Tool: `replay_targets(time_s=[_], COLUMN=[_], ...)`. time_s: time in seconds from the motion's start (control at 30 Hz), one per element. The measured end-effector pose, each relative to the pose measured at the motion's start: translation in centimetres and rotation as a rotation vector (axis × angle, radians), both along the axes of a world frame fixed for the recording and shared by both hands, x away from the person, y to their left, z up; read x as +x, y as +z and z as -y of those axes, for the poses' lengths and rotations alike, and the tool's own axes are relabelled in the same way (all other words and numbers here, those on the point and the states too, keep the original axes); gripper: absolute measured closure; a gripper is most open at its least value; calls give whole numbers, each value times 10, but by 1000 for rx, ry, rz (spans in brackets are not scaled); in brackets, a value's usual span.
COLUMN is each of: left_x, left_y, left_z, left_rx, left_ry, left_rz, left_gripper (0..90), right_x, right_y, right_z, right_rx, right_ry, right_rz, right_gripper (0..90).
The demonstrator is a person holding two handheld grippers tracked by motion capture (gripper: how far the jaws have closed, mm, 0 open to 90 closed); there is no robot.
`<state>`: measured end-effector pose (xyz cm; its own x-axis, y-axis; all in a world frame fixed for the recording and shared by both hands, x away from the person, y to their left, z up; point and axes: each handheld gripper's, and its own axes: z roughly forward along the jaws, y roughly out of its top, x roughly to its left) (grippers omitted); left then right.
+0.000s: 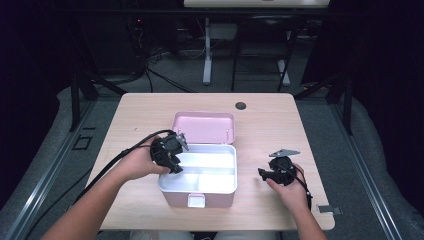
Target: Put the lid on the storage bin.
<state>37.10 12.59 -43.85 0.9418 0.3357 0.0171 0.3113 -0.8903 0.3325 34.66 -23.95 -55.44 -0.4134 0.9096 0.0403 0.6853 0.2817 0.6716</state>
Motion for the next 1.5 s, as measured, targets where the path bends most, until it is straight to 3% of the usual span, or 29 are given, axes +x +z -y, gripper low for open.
replay_targets(time_s=[0.03,0.1,0.13,0.23,0.37,0.43,0.53,0.77,0.97,1.27,1.5], left_x=[-1,-1,-2,-5,-11,-11,-13,-15,-17,-18,-18], left_y=[-4,-6,-9,-10,-12,-14,-18,-20,-20,-20,-20], left_z=[-7,-10,-15,-18,-20,-25,-32,-35,-34,-34,-34], left_rx=[-41,-56,-95,-98,-123,-161,-229,-253,-252,-248,-250], left_ry=[10,15,31,32,44,74,104,99,105,104,104], left_rz=[-6,-10,-5,12,31,39,49,59,68,78,79], left_gripper=[659,660,673,683,661,684,723,724,721,717,717], right_x=[0,0,1,2,8,10,19,39,66,89,109], right_y=[0,0,1,3,12,16,30,54,77,91,95], right_z=[0,-1,-1,0,4,5,6,-5,-28,-51,-62], right_rx=[3,9,17,27,120,138,224,199,186,161,200], right_ry=[2,4,1,-1,-23,-29,-43,-38,-22,4,-28], right_rz=[0,-1,-6,-7,-5,-4,19,38,51,51,37], right_gripper=[483,483,489,494,495,497,503,517,525,519,519])
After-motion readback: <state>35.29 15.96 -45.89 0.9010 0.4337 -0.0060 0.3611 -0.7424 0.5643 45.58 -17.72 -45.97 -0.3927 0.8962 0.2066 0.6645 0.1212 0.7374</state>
